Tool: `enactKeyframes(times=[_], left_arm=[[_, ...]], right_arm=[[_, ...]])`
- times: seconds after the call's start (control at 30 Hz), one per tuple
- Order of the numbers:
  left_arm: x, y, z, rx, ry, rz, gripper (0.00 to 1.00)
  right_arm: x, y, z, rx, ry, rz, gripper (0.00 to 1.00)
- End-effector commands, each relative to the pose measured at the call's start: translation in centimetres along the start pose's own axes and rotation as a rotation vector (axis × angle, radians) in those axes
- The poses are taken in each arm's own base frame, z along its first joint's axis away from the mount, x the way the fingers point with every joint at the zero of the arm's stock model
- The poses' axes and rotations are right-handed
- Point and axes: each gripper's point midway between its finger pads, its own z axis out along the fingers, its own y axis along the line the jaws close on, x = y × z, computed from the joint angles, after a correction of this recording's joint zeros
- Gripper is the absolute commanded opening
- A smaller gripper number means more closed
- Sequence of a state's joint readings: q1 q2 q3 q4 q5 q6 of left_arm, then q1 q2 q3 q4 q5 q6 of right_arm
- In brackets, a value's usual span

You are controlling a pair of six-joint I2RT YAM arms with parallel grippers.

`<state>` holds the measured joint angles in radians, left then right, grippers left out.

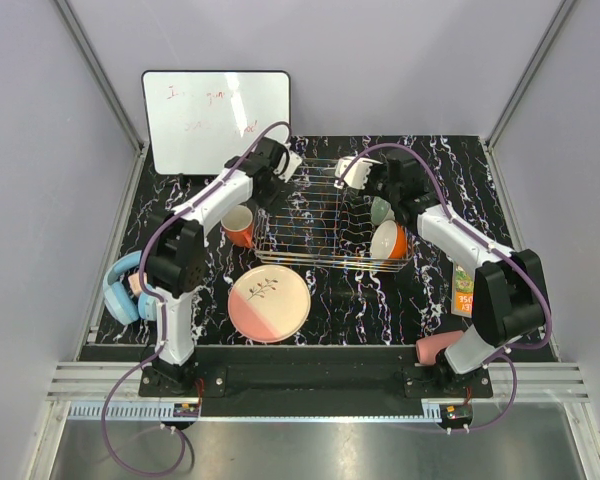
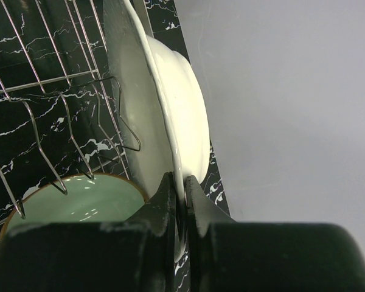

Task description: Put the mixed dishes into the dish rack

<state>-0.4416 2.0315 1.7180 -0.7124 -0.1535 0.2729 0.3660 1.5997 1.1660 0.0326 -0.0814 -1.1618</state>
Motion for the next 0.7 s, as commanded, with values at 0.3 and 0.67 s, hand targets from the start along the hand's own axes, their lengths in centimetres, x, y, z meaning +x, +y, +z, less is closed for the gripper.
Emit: enactKeyframes(times=[0.3, 0.67], left_arm=[[-0.2, -4.8, 0.8, 0.167, -0.028, 0.059, 0.32], [0.2, -6.3, 0.2, 0.186, -0.028, 0.13, 0.3]], right_arm=[[-3.9, -6.2, -2.4, 0.171, -0.143, 0.012, 0.0], [-1.3, -7.4, -2.4, 0.214, -0.086, 0.025, 0.0]])
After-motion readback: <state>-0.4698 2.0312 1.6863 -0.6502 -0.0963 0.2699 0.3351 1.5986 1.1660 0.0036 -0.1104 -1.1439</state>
